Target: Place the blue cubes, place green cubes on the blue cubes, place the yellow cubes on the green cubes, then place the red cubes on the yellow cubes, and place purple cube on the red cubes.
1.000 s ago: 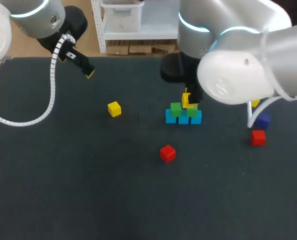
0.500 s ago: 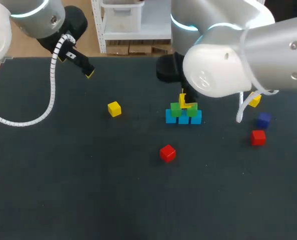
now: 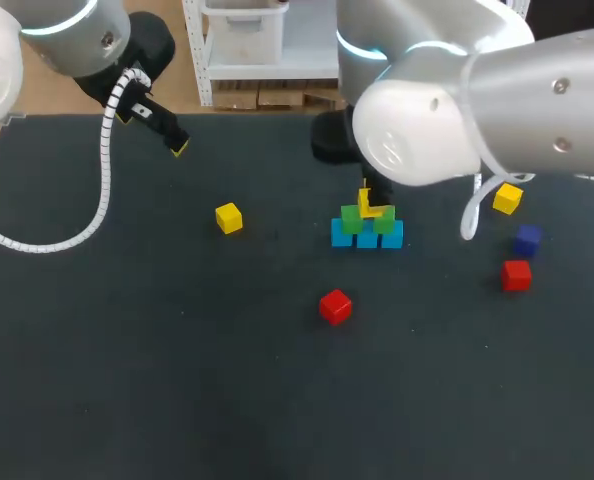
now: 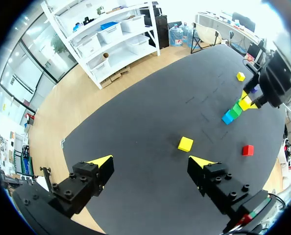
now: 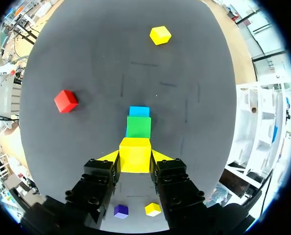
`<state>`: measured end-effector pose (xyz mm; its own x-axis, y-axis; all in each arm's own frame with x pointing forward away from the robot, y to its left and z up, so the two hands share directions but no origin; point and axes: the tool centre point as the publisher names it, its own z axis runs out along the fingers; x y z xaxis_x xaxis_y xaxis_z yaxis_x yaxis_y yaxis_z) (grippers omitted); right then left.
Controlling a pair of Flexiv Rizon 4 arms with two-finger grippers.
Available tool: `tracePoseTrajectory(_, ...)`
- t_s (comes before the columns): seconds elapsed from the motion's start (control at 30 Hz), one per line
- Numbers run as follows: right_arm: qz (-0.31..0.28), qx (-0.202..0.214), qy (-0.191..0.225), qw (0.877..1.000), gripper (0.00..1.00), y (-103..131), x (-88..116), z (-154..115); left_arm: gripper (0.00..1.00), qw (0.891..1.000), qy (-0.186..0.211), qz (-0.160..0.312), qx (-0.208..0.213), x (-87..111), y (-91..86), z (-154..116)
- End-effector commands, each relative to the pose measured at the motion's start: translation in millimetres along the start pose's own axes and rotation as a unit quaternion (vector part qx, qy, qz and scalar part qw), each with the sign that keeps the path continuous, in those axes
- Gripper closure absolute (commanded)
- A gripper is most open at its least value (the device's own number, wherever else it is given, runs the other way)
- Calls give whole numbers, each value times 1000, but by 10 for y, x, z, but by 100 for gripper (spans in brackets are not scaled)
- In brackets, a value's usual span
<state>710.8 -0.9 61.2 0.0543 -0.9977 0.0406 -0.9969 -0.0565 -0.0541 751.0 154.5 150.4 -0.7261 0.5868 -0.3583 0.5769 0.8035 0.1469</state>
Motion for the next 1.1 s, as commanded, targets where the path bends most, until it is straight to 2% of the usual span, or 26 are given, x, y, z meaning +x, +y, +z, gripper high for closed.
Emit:
tracePoseTrajectory(0.03,1,-2,-1,1000,100,-15,6,7,0,1000,0,1,2,-6,12,4)
tracePoseTrajectory(0.73,5,-9,-2,1000,100,-36,2,77,0,1000,0,1,2,-6,12,4)
tracePoseTrajectory(0.8,4,-9,-1,1000,91,-37,-1,80,0,1000,0,1,2,-6,12,4)
tracePoseTrajectory(1.1,4,-9,-4,1000,77,-42,-8,83,0,1000,0,1,2,-6,12,4)
